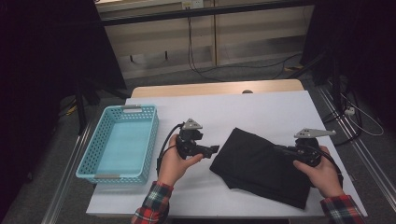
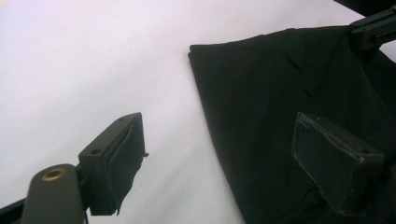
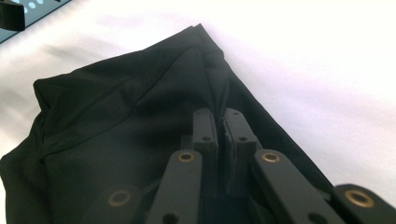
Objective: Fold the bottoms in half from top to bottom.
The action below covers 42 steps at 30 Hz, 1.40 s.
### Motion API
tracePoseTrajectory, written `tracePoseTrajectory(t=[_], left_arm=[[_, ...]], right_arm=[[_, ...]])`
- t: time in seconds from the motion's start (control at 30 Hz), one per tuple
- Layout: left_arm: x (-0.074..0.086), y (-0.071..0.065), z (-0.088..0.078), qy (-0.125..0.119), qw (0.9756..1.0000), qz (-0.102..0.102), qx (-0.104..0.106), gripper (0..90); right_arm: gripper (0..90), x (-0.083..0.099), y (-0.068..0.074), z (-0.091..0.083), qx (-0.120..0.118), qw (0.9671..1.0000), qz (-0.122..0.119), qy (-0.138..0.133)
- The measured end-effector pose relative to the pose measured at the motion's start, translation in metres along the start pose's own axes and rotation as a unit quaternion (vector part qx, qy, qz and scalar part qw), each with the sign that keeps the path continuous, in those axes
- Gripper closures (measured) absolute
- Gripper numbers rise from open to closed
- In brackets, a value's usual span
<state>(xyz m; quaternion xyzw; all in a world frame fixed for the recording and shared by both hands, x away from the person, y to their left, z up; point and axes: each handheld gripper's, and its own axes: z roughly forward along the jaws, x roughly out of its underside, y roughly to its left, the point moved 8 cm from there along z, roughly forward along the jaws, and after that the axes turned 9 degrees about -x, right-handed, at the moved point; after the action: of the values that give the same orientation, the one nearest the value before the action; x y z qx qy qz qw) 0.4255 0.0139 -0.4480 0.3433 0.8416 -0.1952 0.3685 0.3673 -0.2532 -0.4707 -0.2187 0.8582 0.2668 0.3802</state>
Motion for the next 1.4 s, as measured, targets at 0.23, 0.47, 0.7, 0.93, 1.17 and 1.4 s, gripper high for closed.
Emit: tracePoseTrajectory(t=[0.23,0.47,0.7,0.93,1.17,1.4], left_arm=[[0.001,0.004,-0.002,0.001,1.0000,-0.003,-0.001,16.5],[0.001,0.005,-0.003,0.000,1.0000,-0.001,-0.002,16.1],[0.001,0.005,-0.003,0.002,1.0000,-0.003,-0.001,15.9],[0.001,0.006,-0.002,0.005,1.0000,-0.004,0.000,15.3],[0.000,0.006,-0.002,0.002,1.0000,-0.004,0.000,14.9],[0.000,0.004,-0.001,0.008,1.0000,0.003,0.004,14.8]], right_arm=[[85.7,0.002,-0.002,-0.005,0.004,1.0000,0.001,-0.002],[85.7,0.001,-0.002,-0.009,0.009,0.9999,-0.012,-0.003],[85.7,0.003,-0.002,-0.013,0.016,0.9997,-0.018,-0.002],[85.7,0.007,-0.005,-0.019,0.021,0.9996,-0.021,-0.002],[85.7,0.008,-0.005,-0.024,0.025,0.9994,-0.022,-0.003],[85.7,0.010,-0.008,-0.028,0.027,0.9994,-0.019,-0.004]])
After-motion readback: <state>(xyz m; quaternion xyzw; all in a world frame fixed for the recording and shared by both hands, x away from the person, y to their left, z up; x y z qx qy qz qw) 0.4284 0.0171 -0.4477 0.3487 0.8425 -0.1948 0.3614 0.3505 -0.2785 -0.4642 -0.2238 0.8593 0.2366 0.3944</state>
